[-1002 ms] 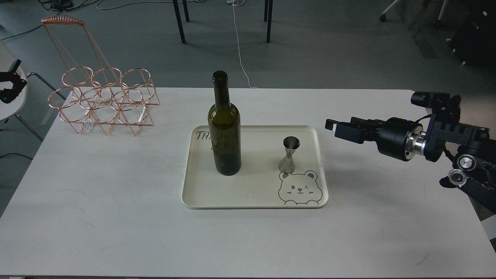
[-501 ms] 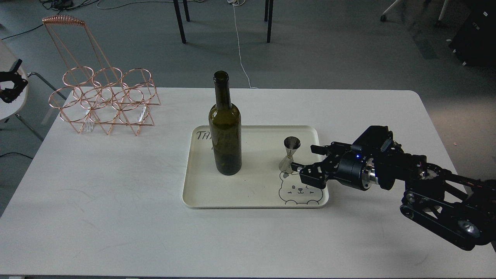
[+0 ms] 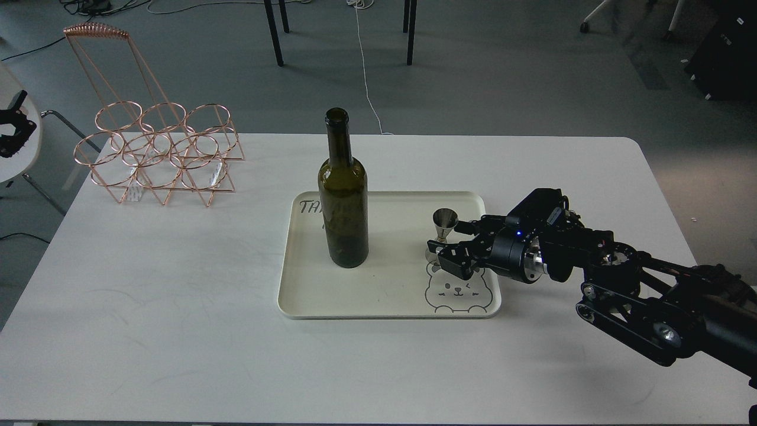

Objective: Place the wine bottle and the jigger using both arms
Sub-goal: 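Grasp the metal jigger with the right gripper and lift it, then carry the jigger off the tray and set it on the table, then reach the left gripper toward the neck of the green wine bottle, then close the left gripper around the wine bottle neck, then lift the wine bottle and carry it over the copper rack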

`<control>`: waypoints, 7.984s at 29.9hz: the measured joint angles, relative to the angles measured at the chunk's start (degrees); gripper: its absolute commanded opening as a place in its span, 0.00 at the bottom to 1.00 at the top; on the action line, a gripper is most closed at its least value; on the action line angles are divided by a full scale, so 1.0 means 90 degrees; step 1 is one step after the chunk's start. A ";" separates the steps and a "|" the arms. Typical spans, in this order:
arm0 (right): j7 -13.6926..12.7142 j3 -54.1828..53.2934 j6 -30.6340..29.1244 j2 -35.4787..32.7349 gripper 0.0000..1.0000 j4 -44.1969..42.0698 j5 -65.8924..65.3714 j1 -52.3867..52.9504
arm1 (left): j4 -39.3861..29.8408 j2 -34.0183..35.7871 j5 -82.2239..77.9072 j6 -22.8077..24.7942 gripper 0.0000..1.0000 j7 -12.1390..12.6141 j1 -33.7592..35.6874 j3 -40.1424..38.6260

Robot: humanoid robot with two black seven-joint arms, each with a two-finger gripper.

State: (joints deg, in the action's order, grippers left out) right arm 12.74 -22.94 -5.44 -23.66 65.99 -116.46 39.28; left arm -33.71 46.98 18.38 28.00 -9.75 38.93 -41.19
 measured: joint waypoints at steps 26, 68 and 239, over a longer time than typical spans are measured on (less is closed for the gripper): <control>-0.0002 -0.0001 0.0052 0.0217 0.01 -0.0287 0.0000 0.0082 | 0.0146 -0.0027 0.0000 0.0000 0.99 0.0000 -0.0019 0.0003; -0.0634 -0.1847 0.2423 -0.1526 0.15 -0.0567 0.0041 -0.2097 | 0.0083 0.0001 -0.0146 -0.0001 0.99 0.0040 0.0166 0.0017; -0.0466 -0.1964 -0.1447 -0.1473 0.98 -0.2726 1.1260 0.1491 | -0.6585 0.0725 -1.3121 -0.1270 0.11 -0.0071 0.1586 0.0016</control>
State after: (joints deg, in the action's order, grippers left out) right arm 8.55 -40.61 -18.46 -36.92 41.45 -15.12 52.70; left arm -92.97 53.51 -99.71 16.57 -10.39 53.21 -41.05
